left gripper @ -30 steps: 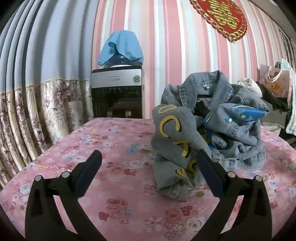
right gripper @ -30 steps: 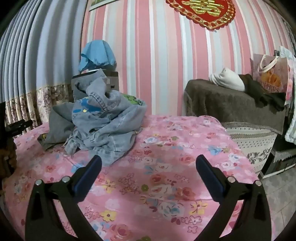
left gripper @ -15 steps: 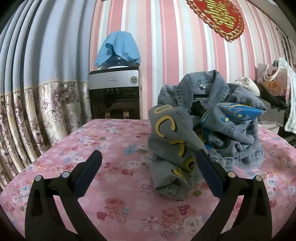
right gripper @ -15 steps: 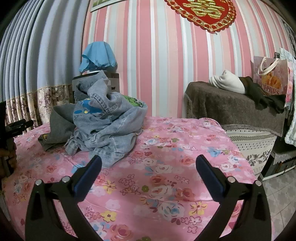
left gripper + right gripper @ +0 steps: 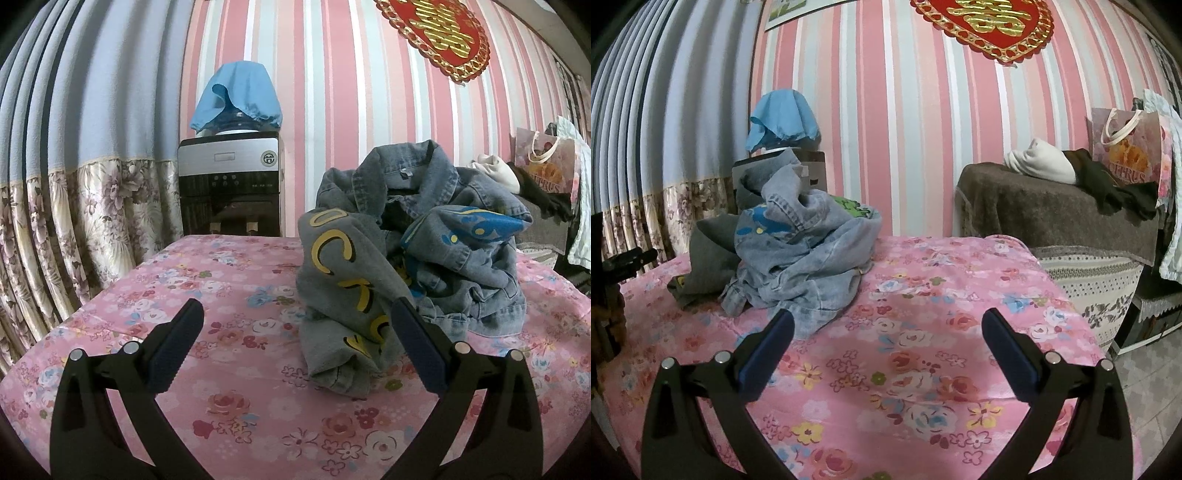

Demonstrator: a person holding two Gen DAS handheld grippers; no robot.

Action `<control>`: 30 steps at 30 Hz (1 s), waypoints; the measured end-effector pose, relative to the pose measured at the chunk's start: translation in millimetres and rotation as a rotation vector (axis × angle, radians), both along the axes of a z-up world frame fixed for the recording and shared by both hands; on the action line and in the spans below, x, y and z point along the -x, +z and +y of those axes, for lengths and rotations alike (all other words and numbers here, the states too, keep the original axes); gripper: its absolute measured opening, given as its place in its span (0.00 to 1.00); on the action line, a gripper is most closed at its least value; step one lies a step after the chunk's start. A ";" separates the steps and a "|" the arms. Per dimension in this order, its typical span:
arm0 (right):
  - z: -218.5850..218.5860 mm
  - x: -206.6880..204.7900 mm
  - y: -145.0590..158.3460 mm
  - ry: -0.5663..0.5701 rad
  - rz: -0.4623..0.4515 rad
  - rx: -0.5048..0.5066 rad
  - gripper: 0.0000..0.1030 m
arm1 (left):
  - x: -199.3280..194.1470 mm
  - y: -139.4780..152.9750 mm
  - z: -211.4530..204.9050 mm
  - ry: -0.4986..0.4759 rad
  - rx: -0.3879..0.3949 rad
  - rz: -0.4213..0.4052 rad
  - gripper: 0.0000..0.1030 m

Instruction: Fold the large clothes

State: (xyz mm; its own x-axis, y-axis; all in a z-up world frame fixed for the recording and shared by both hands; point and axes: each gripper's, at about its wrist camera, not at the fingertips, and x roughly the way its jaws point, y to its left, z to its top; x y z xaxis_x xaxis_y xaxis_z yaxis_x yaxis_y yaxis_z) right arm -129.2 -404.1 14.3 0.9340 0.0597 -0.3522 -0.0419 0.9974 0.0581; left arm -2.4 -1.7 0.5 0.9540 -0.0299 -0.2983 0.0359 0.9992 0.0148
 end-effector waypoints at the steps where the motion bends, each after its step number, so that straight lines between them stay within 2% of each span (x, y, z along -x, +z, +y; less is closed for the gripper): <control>1: -1.0 0.6 0.3 -0.001 -0.004 -0.005 0.98 | -0.1 0.1 0.0 0.000 0.000 -0.001 0.97; 7: -4.7 0.1 0.7 -0.006 -0.008 -0.018 0.98 | -0.1 0.9 -0.6 -0.002 0.004 0.010 0.97; 12: -12.8 -7.4 -3.9 -0.031 0.041 -0.042 0.98 | -3.9 1.5 4.6 -0.010 0.026 0.022 0.97; 18: -19.7 -2.0 -4.5 -0.073 0.010 -0.064 0.98 | -4.0 1.3 12.0 -0.004 0.065 0.018 0.97; 20: -19.8 -2.2 -4.4 -0.115 0.015 -0.052 0.98 | -4.8 1.0 11.4 -0.008 0.060 0.025 0.97; 27: -2.4 0.9 -2.1 -0.106 -0.009 0.044 0.98 | -6.8 -0.7 11.7 -0.013 0.057 0.039 0.97; 30: -1.3 -0.1 -1.8 -0.106 -0.004 0.053 0.98 | -5.2 -0.9 8.9 0.000 0.042 0.031 0.97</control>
State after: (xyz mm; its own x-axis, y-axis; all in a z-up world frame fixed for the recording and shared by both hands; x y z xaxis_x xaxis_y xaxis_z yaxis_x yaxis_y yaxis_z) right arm -129.2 -405.4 12.4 0.9355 -0.0585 -0.3483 0.0644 0.9979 0.0053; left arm 2.7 7.2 -0.4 0.9444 -0.0433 -0.3258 0.0360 0.9989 -0.0285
